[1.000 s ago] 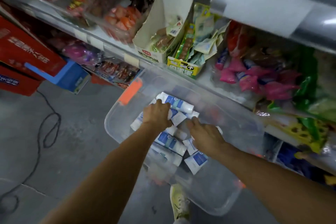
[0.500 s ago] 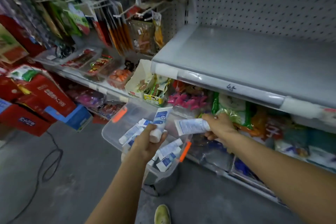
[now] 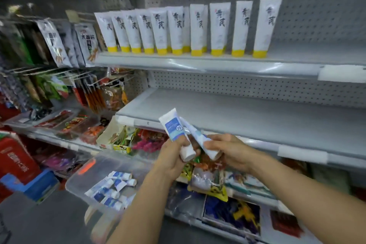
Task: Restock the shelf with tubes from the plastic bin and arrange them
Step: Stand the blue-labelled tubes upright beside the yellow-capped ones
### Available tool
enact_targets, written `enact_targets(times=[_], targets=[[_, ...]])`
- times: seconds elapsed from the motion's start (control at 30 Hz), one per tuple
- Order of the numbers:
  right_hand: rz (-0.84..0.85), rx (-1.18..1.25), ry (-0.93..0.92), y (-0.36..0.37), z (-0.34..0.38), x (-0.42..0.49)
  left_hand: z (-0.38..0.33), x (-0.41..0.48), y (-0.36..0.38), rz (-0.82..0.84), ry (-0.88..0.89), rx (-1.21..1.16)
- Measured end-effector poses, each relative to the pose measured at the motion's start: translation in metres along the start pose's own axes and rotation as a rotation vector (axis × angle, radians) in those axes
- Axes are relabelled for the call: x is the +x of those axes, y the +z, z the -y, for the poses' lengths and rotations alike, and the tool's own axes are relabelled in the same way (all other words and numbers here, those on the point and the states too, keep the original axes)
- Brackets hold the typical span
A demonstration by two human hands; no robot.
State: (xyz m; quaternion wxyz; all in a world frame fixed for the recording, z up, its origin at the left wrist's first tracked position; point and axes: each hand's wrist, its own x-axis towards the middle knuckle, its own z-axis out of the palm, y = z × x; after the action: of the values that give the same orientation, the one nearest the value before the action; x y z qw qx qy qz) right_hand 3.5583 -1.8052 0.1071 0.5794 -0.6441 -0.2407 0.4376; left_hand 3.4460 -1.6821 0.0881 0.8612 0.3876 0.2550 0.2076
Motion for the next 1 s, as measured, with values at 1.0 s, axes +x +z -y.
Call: enact_targets(times=[1.0], targets=[[-0.822,-0.444,-0.482,-0.210,0.220,-0.016,-0.054,0.059,0.236,0.434,0.530,0.617]])
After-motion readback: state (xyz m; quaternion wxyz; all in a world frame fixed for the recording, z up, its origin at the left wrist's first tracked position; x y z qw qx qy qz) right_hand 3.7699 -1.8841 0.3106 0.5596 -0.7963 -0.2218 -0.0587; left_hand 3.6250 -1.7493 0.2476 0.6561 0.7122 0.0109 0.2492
